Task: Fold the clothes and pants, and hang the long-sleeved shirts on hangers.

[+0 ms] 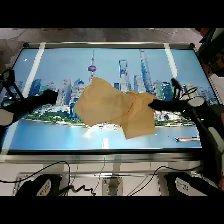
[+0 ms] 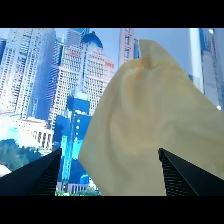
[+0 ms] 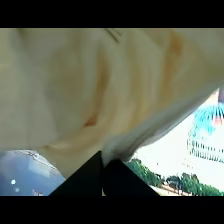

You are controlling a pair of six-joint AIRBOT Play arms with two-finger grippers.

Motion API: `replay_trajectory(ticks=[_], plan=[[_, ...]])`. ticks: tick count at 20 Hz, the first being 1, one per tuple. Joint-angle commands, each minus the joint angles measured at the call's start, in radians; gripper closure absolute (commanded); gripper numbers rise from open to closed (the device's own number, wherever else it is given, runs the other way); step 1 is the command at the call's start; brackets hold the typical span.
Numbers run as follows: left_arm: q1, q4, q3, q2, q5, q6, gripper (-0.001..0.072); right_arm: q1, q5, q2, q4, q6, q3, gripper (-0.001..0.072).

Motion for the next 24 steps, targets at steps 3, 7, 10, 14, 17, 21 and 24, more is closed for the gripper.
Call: replay_trajectory(ticks=[3,7,10,14,17,21,24], plan=[[0.065,-0.031,0.002,-0.036,-0.171,0.011,0.0019,0.008,0.108,0.331,-0.227,0.074,0.264,0.0700],[-0.022,-0.116,0.002,-0.193,-0.306,0.137,0.0021,0.008,0.205,0.451,-0.424,0.184,0.276,0.0700],[-0.136,-0.338,0.002,-0.373,-0.290,0.311,0.0022,0.008,0.328,0.431,-0.436,0.190,0.266,0.0700],[-0.248,-0.656,0.003,-0.632,-0.286,0.379,0.0021,0.008,0.318,0.416,-0.436,0.190,0.221,0.0700],[-0.300,-0.753,0.005,-0.751,-0.277,0.445,0.0022,0.008,0.304,0.417,-0.436,0.190,0.210,0.0700],[-0.306,-0.748,0.051,-0.796,-0.254,0.457,0.0138,0.008,0.279,0.416,-0.435,0.190,0.210,0.0700],[-0.302,-0.659,0.143,-0.796,-0.248,0.456,0.0137,0.008,0.259,0.416,-0.435,0.190,0.210,0.0699]])
